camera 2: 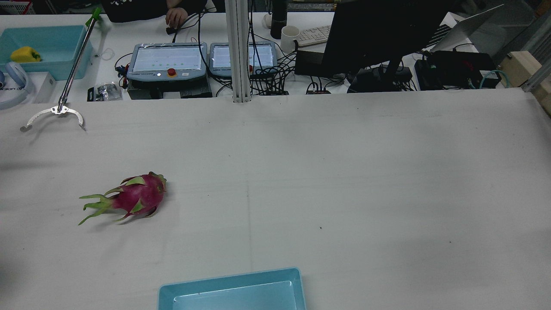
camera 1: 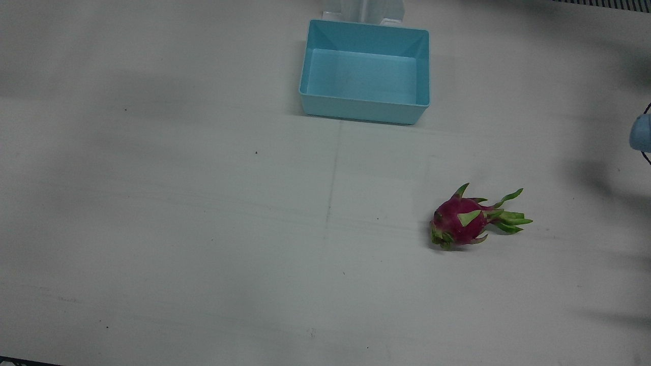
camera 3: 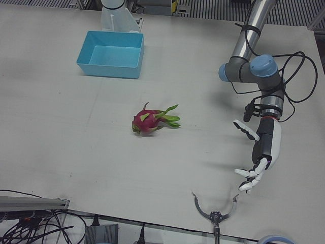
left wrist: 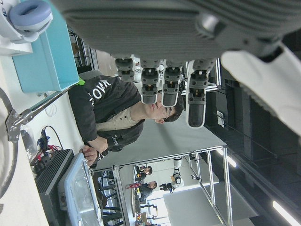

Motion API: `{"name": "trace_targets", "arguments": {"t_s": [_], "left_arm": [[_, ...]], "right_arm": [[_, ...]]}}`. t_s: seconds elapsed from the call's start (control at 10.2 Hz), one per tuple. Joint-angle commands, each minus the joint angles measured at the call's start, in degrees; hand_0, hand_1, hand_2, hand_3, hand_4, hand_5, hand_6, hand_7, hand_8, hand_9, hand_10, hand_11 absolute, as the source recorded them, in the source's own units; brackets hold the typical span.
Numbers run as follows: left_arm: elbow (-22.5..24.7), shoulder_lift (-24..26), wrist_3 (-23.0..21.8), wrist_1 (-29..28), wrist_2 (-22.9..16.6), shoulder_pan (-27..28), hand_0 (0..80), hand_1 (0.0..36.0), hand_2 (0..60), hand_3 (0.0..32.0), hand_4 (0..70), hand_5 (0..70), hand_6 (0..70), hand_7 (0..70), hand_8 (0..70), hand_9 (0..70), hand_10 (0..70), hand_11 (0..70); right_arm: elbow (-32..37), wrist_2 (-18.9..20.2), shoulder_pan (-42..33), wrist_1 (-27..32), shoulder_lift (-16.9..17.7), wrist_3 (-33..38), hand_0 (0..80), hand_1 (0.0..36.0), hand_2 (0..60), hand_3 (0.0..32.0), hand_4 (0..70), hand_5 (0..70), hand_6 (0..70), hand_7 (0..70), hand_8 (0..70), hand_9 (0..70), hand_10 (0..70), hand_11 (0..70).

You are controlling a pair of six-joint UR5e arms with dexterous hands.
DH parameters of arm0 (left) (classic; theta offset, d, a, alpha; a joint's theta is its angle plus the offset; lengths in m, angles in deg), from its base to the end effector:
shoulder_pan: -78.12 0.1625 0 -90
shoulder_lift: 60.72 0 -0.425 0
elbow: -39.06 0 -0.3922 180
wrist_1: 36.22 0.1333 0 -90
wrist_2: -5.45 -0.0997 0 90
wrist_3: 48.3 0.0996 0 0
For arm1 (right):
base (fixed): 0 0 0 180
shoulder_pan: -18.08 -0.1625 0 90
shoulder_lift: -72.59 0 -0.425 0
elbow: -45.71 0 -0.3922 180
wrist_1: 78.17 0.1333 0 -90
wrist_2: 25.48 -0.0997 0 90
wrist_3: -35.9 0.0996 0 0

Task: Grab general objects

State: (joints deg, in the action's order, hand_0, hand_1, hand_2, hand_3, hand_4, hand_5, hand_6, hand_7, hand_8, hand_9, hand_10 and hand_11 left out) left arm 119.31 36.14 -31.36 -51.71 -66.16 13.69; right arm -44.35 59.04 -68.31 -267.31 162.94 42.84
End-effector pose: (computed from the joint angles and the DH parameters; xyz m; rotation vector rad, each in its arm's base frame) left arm 0.0916 -0.5730 0.6809 0.1226 2.2831 -1.8261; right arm 0.1129 -0.4791 0.7041 0.0701 1.9651 -2.3125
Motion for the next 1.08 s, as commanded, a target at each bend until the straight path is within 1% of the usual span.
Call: {"name": "trace_targets", "arguments": {"t_s": [0.0, 0.1, 0.2, 0.29, 0.39, 0.49, 0.59, 0.68, 0.78, 0.88, 0.98], "left_arm": [[12.47, -6.81, 12.17, 3.94, -0.45, 0.88, 47.9, 9.5, 4.8, 0.0, 15.5, 35.9, 11.2, 21.6, 19.4, 10.7, 5.7, 8.8], [14.83, -8.17, 14.42, 5.11, -0.72, 1.06, 48.1, 9.1, 3.7, 0.0, 16.3, 35.6, 10.8, 21.2, 19.1, 10.2, 5.3, 8.1], [16.24, -8.27, 17.57, 6.6, -4.46, 0.97, 47.9, 8.5, 3.2, 0.0, 17.2, 35.4, 10.9, 21.2, 18.9, 10.0, 4.9, 7.6], [20.34, -8.27, 23.34, 10.61, -7.63, 0.97, 47.3, 7.7, 3.0, 0.0, 17.6, 34.8, 11.1, 21.3, 18.9, 9.9, 4.9, 7.4], [23.78, -8.27, 28.62, 14.14, -8.79, 0.97, 47.5, 7.7, 2.9, 0.0, 17.6, 34.4, 10.9, 21.0, 18.7, 9.7, 4.7, 7.1], [25.21, -8.27, 31.37, 16.0, -10.11, 1.14, 48.0, 8.6, 3.0, 0.0, 16.9, 34.1, 10.2, 20.4, 18.2, 9.0, 4.3, 6.7], [26.7, -8.27, 33.58, 18.37, -10.38, 1.15, 48.3, 8.9, 2.9, 0.0, 15.0, 32.3, 9.0, 19.4, 17.3, 7.9, 4.0, 6.3], [27.67, -8.27, 37.25, 20.04, -11.34, 1.58, 47.6, 8.3, 2.4, 1.2, 13.6, 30.4, 8.0, 18.3, 16.8, 7.2, 3.9, 6.1], [28.9, -8.18, 41.9, 22.41, -11.88, 3.24, 48.0, 8.9, 2.2, 3.6, 12.4, 29.5, 7.2, 17.6, 16.1, 6.4, 3.6, 5.8], [29.26, -8.09, 46.12, 23.65, -11.45, 5.6, 48.9, 10.1, 2.4, 6.2, 11.1, 28.9, 6.5, 17.0, 15.7, 5.8, 3.5, 5.8], [29.0, -7.92, 48.17, 23.92, -10.14, 7.72, 49.7, 11.3, 2.6, 8.2, 10.1, 28.3, 5.9, 16.6, 15.3, 5.2, 3.4, 5.8]], "right_arm": [[-0.02, -0.05, -0.01, 0.0, 0.0, 0.0, 0.0, 0.0, 0.0, 0.0, 0.0, 0.0, 0.0, 0.0, 0.0, 0.0, 0.0, 0.0], [-0.02, -0.05, -0.01, 0.0, 0.0, 0.0, 0.0, 0.0, 0.0, 0.0, 0.0, 0.0, 0.0, 0.0, 0.0, 0.0, 0.0, 0.0], [-0.02, -0.05, -0.01, 0.0, 0.0, 0.0, 0.0, 0.0, 0.0, 0.0, 0.0, 0.0, 0.0, 0.0, 0.0, 0.0, 0.0, 0.0], [-0.02, 0.03, -0.01, 0.0, 0.0, 0.0, 0.0, 0.0, 0.0, 0.0, 0.0, 0.0, 0.0, 0.0, 0.0, 0.0, 0.0, 0.0], [-0.02, -0.05, -0.01, -0.09, 0.0, 0.0, 0.0, 0.0, 0.0, 0.0, 0.0, 0.0, 0.0, 0.0, 0.0, 0.0, 0.0, 0.0], [-0.02, -0.05, -0.01, 0.0, 0.0, 0.0, 0.0, 0.0, 0.0, 0.0, 0.0, 0.0, 0.0, 0.0, 0.0, 0.0, 0.0, 0.0], [-0.02, -0.05, -0.01, -0.09, 0.0, 0.0, 0.0, 0.0, 0.0, 0.0, 0.0, 0.0, 0.0, 0.0, 0.0, 0.0, 0.0, 0.0], [-0.02, -0.05, -0.01, 0.0, 0.0, 0.0, 0.0, 0.0, 0.0, 0.0, 0.0, 0.0, 0.0, 0.0, 0.0, 0.0, 0.0, 0.0], [-0.02, 0.03, -0.01, 0.0, 0.0, 0.0, 0.0, 0.0, 0.0, 0.0, 0.0, 0.0, 0.0, 0.0, 0.0, 0.0, 0.0, 0.0], [-0.02, 0.04, -0.01, 0.0, 0.0, 0.0, 0.0, 0.0, 0.0, 0.0, 0.0, 0.0, 0.0, 0.0, 0.0, 0.0, 0.0, 0.0], [-0.02, 0.04, -0.01, 0.0, 0.0, 0.0, 0.0, 0.0, 0.0, 0.0, 0.0, 0.0, 0.0, 0.0, 0.0, 0.0, 0.0, 0.0]]}}
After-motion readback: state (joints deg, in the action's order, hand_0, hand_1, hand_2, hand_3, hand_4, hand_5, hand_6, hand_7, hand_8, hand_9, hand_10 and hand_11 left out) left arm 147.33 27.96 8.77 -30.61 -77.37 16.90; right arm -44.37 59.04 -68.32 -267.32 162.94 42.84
